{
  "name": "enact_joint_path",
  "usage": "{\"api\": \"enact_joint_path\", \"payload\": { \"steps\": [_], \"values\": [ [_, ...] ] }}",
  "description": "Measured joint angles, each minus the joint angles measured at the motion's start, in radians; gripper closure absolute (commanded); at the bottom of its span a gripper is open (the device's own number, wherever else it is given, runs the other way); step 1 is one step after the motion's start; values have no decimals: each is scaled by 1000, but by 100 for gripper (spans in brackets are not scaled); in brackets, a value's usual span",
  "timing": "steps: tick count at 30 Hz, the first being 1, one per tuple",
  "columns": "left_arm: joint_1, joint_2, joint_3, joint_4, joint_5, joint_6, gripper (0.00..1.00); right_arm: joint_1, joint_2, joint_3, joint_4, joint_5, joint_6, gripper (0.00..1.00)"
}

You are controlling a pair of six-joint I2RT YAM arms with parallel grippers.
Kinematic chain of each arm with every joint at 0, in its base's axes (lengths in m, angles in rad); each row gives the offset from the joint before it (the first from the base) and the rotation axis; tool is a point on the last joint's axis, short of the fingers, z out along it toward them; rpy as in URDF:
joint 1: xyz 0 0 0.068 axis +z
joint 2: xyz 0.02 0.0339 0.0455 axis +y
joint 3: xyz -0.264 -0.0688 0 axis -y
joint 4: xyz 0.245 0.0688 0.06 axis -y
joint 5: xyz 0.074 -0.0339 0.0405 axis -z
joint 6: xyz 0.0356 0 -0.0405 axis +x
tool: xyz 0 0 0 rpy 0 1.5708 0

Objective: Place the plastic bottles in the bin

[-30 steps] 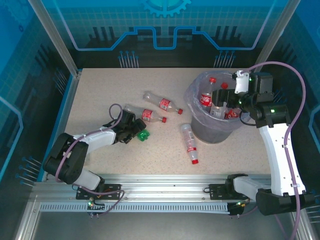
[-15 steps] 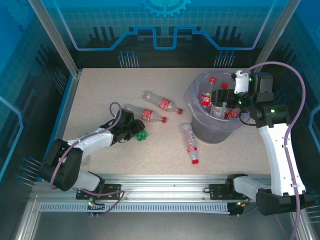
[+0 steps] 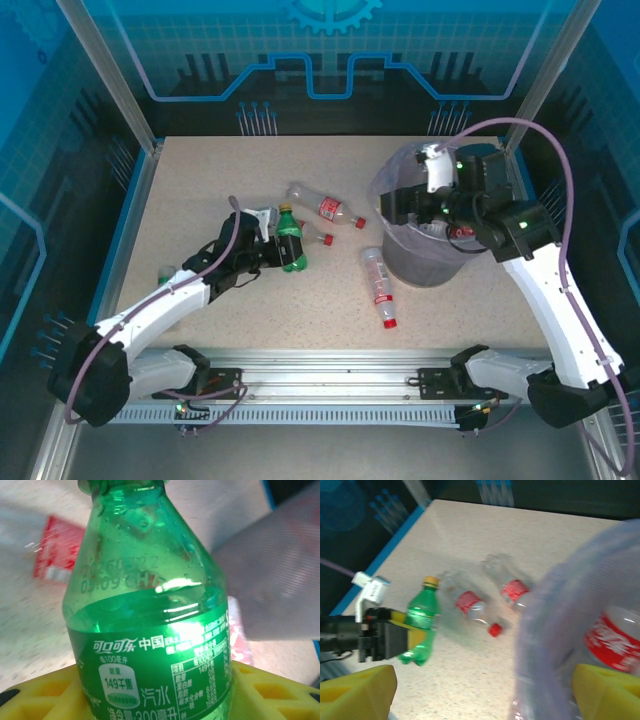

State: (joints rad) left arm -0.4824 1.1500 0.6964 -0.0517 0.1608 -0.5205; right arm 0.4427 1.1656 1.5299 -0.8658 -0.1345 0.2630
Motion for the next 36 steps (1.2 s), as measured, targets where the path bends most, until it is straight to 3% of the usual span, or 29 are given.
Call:
{"api": "enact_joint_path", "payload": {
  "steps": [7, 18, 26, 36],
  "values": [
    [-22, -48, -33, 164, 103, 104, 38, 148, 166, 56, 82, -17, 29, 9],
    [-31, -60, -75, 309, 162, 147, 37, 211, 382, 56, 235, -127, 147, 10],
    [-31, -69, -89, 385, 167, 145, 38, 219, 419, 10, 345, -198, 235, 13],
    [-31, -70, -100, 447, 150, 134, 38, 220, 430, -45, 415, -248, 296, 36]
  ]
}}
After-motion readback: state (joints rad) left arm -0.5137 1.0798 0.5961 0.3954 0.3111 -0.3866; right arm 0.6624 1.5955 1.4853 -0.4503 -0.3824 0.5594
